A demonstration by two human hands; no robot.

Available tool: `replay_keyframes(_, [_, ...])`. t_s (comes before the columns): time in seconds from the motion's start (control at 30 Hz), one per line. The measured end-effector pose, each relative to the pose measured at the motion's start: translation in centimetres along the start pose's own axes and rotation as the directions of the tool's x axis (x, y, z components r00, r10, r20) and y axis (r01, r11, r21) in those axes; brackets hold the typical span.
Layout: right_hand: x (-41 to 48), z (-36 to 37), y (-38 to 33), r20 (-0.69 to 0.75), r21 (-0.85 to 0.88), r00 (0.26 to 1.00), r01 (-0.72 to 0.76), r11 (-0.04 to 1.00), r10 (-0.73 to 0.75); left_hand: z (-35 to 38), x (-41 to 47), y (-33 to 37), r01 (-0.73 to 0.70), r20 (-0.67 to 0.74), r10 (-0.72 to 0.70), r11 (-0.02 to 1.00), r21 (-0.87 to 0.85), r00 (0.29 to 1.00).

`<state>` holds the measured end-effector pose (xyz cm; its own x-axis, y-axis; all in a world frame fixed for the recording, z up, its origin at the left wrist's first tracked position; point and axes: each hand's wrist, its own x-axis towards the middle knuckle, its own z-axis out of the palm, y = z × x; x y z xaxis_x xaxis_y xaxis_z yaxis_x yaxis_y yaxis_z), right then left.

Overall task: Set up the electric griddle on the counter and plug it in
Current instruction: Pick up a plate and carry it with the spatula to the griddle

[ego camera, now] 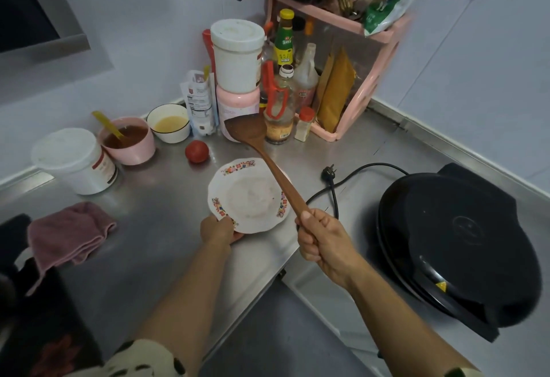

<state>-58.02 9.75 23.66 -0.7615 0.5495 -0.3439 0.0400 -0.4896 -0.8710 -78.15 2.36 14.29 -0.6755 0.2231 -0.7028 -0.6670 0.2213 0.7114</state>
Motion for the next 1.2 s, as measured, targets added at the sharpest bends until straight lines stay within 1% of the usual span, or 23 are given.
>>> replay_keyframes(0.23, [-0.6,0.2,0.1,-0.009,-0.001,1.0,0.019,1.0,-0.019,-0.2,0.1,0.3,0.021,0.043,-0.022,1.0,0.015,0.999])
replay_keyframes(0.37, [-1.4,1.0,0.0,-0.043,-0.013,0.999,0.013,1.0,-0.013,-0.4,-0.5,0.9,0.054,0.078,-0.059,0.997,0.063,0.995])
replay_keyframes(0.47, [-2.2,1.9,0.0,-0.08,-0.012,0.997,0.009,1.0,-0.01,-1.1,-0.8,1.6,0.053,0.063,-0.063,0.988,0.145,0.996])
replay_keyframes(0.53, [-2.8,2.7,-0.1,-0.101,-0.019,0.995,0.009,1.0,-0.011,-1.8,-1.4,2.4,0.015,0.021,-0.021,0.969,0.245,1.0])
replay_keyframes(0.63, [-3.4,4.0,-0.1,-0.13,-0.015,0.991,0.009,1.0,-0.011,-3.1,-2.6,3.9,-0.08,-0.064,0.12,0.897,0.434,0.991])
replay_keyframes(0.73, [-4.0,5.7,0.1,-0.157,0.003,0.988,0.007,1.0,-0.006,-4.6,-3.9,5.7,-0.156,-0.057,0.215,0.844,0.513,0.975])
replay_keyframes(0.83, [-4.5,7.4,0.3,-0.173,0.012,0.985,0.011,1.0,-0.009,-5.6,-5.0,7.4,-0.218,0.029,0.232,0.855,0.471,0.972])
replay_keyframes(0.93, [-5.3,9.2,0.5,-0.18,0.024,0.983,0.022,0.999,-0.017,-6.6,-7.4,8.5,-0.297,0.084,0.288,0.866,0.403,0.954])
replay_keyframes(1.07, [-6.3,11.4,0.9,-0.201,0.042,0.979,0.03,0.999,-0.021,-8.3,-10.5,9.7,-0.379,0.078,0.377,0.851,0.364,0.923])
replay_keyframes(1.2, [-6.9,13.8,2.7,-0.256,0.031,0.966,0.029,0.999,-0.02,-10.3,-12.1,10.2,-0.421,0.082,0.421,0.834,0.357,0.903])
